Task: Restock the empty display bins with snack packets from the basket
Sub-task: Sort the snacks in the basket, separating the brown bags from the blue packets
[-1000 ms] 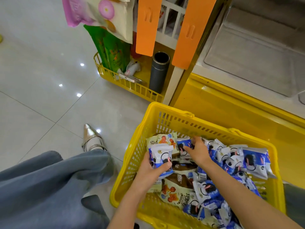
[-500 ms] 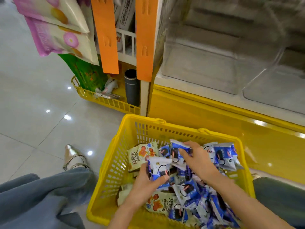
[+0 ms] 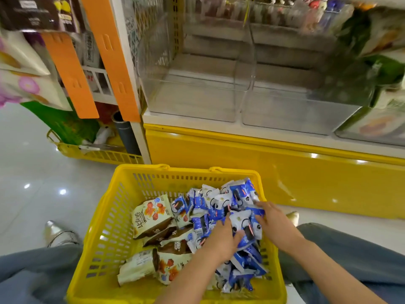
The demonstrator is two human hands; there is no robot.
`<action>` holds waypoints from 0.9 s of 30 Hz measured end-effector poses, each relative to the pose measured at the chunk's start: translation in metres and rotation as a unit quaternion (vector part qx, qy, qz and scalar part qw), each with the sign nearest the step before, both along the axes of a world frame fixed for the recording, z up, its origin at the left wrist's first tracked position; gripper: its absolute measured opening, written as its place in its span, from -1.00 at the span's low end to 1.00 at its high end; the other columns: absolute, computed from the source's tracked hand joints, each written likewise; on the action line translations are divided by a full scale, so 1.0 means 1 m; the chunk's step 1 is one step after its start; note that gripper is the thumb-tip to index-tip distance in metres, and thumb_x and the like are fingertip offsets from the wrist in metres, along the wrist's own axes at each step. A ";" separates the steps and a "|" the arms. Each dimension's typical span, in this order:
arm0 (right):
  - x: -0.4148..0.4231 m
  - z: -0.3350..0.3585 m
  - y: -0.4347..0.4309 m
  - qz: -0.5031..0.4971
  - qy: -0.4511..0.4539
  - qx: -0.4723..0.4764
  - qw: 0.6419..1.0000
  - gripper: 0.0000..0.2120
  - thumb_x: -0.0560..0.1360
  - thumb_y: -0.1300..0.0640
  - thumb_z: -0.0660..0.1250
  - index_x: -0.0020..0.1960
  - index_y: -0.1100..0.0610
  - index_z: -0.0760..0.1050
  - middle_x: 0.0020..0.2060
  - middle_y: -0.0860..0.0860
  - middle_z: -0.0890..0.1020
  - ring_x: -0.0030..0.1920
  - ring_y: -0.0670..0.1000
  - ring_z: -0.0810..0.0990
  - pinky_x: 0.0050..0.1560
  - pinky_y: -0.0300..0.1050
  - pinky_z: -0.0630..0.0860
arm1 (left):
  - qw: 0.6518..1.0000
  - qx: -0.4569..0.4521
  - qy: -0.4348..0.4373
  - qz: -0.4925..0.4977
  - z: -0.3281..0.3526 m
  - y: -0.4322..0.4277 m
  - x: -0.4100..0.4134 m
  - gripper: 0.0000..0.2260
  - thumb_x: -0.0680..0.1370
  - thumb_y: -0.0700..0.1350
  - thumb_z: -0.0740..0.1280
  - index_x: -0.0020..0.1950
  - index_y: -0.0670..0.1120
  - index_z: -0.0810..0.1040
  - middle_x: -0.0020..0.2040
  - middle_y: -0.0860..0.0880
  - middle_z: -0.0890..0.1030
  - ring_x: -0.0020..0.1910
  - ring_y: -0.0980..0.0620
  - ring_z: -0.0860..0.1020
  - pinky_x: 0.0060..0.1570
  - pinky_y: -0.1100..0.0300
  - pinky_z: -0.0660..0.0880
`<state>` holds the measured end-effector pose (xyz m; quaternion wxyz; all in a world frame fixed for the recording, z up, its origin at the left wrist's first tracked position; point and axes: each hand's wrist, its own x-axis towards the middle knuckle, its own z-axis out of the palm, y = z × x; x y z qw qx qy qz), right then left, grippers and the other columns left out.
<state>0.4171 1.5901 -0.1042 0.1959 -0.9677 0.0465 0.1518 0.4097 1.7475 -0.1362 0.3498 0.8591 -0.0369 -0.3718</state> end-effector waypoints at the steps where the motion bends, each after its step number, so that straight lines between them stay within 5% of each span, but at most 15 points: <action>1: -0.002 0.002 0.001 0.016 -0.012 -0.014 1.000 -0.60 0.61 0.07 0.14 0.43 0.07 0.22 0.34 0.01 0.34 0.12 -0.05 0.52 0.17 -0.15 0.43 | 1.000 0.018 -0.020 -0.010 0.000 0.000 0.000 -0.39 0.62 0.13 0.06 0.54 -0.11 -0.10 0.52 -0.19 0.03 0.48 -0.16 0.15 0.42 0.00 0.19; 4: -0.006 0.012 0.010 0.063 -0.091 -0.036 0.993 -0.60 0.62 0.08 0.10 0.44 0.08 0.17 0.36 -0.01 0.30 0.32 -0.03 0.32 0.30 -0.22 0.27 | 0.986 -0.015 -0.165 0.012 0.013 0.015 -0.002 -0.50 0.62 0.07 0.10 0.53 0.02 0.03 0.44 -0.08 0.24 0.37 -0.01 0.32 0.34 0.10 0.32; 8: -0.009 0.027 0.043 0.125 -0.139 0.037 0.982 -0.68 0.62 0.10 0.13 0.36 0.03 0.28 0.29 -0.07 0.36 0.00 -0.11 0.45 0.03 -0.42 0.20 | 0.942 -0.094 -0.307 0.098 0.043 0.078 -0.005 -0.66 0.57 0.05 0.12 0.34 0.26 0.23 0.18 0.28 0.35 0.08 0.39 0.40 0.09 0.41 0.36; 13: 0.012 0.005 0.099 0.171 -0.099 0.085 0.977 -0.70 0.62 0.10 0.12 0.35 0.02 0.30 0.28 -0.07 0.37 -0.20 -0.21 0.38 -0.07 -0.43 0.24 | 0.883 -0.006 -0.413 0.221 0.035 0.199 0.008 -0.73 0.57 -0.06 0.21 0.27 0.03 0.42 0.13 0.15 0.42 0.17 0.15 0.41 0.15 0.18 0.32; 17: 0.047 -0.035 0.145 0.167 -0.021 0.065 0.984 -0.68 0.63 0.12 0.09 0.38 0.04 0.29 0.32 -0.02 0.37 -0.01 -0.02 0.52 -0.01 -0.30 0.33 | 0.881 0.046 -0.320 0.346 0.004 0.266 0.015 -0.65 0.57 -0.18 0.25 0.36 -0.18 0.36 0.24 -0.17 0.42 0.21 -0.12 0.42 0.21 -0.02 0.35; 20: 0.072 -0.065 0.172 0.183 0.038 0.046 0.981 -0.67 0.63 0.15 0.09 0.39 0.08 0.28 0.36 0.04 0.35 0.17 0.04 0.52 0.13 -0.12 0.44 | 0.896 -0.021 -0.231 0.379 -0.021 0.278 0.010 -0.73 0.61 -0.09 0.17 0.28 -0.11 0.43 0.17 -0.11 0.52 0.09 -0.03 0.48 0.05 0.12 0.38; 23: 0.096 -0.087 0.186 0.209 0.076 0.016 0.975 -0.64 0.62 0.24 0.11 0.40 0.13 0.29 0.33 0.10 0.40 0.21 0.09 0.50 0.18 -0.08 0.45 | 0.898 -0.037 -0.224 0.377 -0.034 0.276 0.008 -0.80 0.60 0.03 0.09 0.08 0.01 0.44 -0.08 -0.01 0.58 -0.10 0.01 0.51 -0.14 0.15 0.33; 27: 0.119 -0.107 0.192 0.301 0.092 -0.075 0.946 -0.52 0.53 0.35 0.21 0.42 0.15 0.25 0.34 0.12 0.38 0.26 0.10 0.44 0.22 -0.10 0.38 | 0.899 -0.048 -0.225 0.373 -0.037 0.277 0.013 -0.79 0.59 0.10 0.06 0.07 0.06 0.42 -0.21 0.11 0.54 -0.21 0.18 0.51 -0.28 0.27 0.37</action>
